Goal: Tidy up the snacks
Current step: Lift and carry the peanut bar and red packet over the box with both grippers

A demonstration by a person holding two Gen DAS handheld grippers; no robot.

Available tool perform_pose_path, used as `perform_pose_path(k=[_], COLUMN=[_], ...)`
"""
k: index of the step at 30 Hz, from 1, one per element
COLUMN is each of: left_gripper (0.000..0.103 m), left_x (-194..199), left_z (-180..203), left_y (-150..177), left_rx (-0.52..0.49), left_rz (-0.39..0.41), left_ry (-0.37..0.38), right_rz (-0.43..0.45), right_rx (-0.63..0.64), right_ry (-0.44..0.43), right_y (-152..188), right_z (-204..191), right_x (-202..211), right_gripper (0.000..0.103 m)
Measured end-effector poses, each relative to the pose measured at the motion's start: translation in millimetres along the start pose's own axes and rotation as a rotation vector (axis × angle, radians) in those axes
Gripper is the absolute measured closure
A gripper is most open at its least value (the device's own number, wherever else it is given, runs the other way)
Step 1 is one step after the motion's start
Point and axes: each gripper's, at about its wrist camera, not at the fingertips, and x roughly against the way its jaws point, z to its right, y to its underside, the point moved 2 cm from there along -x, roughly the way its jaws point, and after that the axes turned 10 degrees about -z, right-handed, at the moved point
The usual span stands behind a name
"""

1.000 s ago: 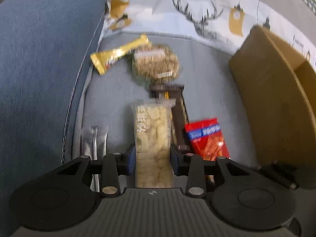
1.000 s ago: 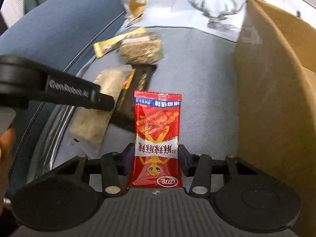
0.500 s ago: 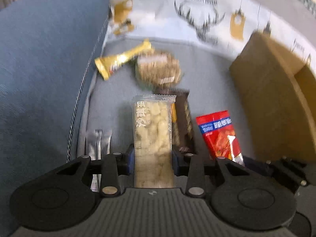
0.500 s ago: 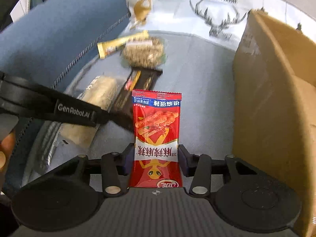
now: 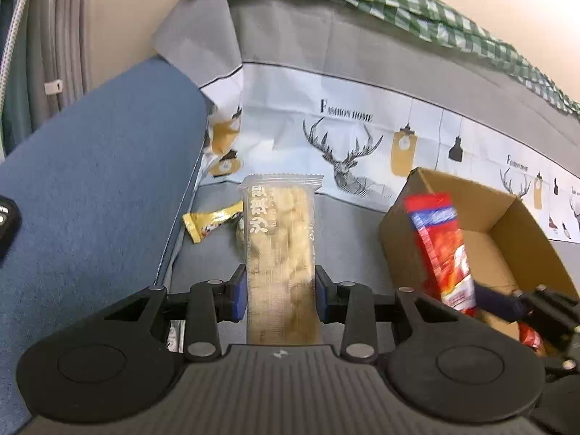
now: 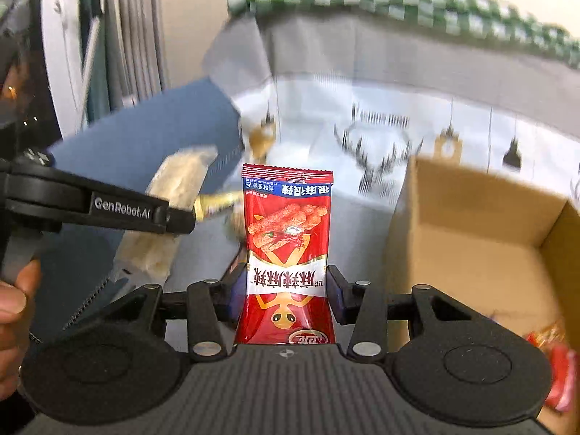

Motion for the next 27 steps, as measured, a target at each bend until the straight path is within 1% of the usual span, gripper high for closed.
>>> perform_pose_path(k=[4, 7, 13, 18, 23, 27], left_gripper=[0.063, 0.063, 0.063, 0.063, 0.063, 0.063], left_x=[3.8, 5.2, -1.7, -6.2, -6.9, -5.8], left_z=[13.1, 23.5, 48.4, 70.6, 100.1, 123.6], left_y=[-5.4, -7.9, -9.8, -13.3, -17.5, -18.1], left_rx=[-0.019, -0.021, -0.034, -0.046, -0.096, -0.136], left_rz=[0.015, 0.025, 0.038, 0.058, 0.114, 0.162], left_ry=[-0.008, 0.000, 0.033, 0.055, 0.062, 0.087], right_rz=[0.081, 0.111, 0.133, 0.144, 0.143, 0.141], right_rx=[0.027, 0.030, -0.023, -0.071, -0.120, -0.168], right_ry=[0.016, 0.042, 0.070, 0.099, 0.120, 0.143], right_y=[-2.3, -2.2, -4.6, 0.5, 7.6, 12.8], right_z=[15.5, 31.2, 75.1, 109.0, 140.9, 167.7], right_x=[24.9, 36.4, 49.1, 62.0, 70.2, 74.9], right_gripper=[0.056, 0.056, 0.056, 0.056, 0.056, 0.056])
